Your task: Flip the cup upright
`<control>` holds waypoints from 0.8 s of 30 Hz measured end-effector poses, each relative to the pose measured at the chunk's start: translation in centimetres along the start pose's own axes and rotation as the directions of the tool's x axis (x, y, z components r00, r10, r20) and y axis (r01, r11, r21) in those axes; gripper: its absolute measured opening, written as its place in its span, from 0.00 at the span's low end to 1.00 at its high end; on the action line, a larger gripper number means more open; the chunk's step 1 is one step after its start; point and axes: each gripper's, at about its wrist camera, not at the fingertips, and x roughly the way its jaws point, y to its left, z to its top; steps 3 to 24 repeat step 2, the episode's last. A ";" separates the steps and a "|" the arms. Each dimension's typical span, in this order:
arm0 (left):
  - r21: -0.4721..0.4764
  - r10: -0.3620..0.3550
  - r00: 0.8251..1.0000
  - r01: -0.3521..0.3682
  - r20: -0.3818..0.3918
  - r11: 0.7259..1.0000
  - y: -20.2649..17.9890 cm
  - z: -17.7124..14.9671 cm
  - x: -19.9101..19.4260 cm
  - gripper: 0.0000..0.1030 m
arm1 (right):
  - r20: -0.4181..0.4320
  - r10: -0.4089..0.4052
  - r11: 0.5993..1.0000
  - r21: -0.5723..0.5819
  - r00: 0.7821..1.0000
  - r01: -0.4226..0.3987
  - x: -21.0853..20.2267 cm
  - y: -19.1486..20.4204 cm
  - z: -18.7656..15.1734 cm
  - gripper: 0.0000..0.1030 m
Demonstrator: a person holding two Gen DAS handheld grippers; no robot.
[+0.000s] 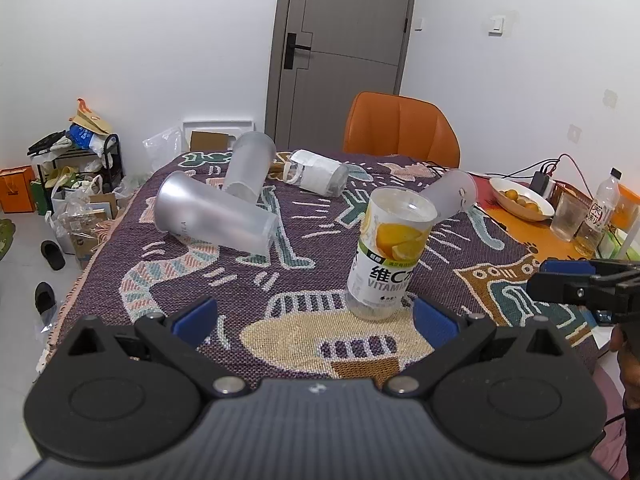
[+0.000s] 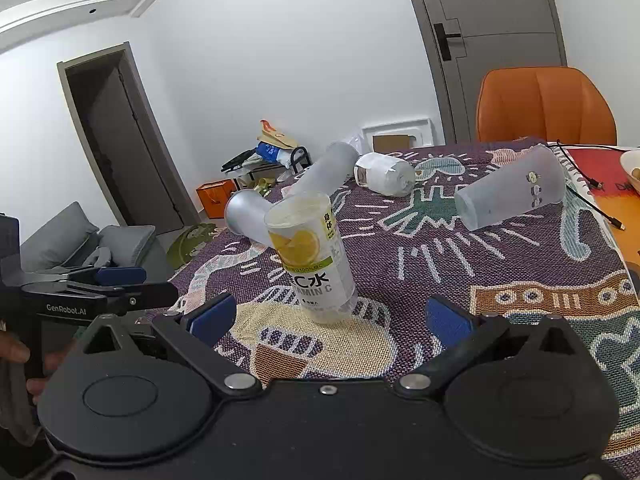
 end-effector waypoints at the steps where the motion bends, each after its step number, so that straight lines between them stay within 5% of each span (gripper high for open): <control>1: -0.002 -0.001 1.000 0.001 -0.003 1.000 0.0 0.0 0.1 1.00 | -0.001 0.000 1.000 -0.002 1.000 0.000 0.0 0.1 0.0 1.00; 24: -0.005 -0.004 1.000 0.004 -0.006 1.000 0.1 -0.1 0.2 1.00 | -0.002 0.001 1.000 -0.004 1.000 -0.001 0.1 0.1 0.0 1.00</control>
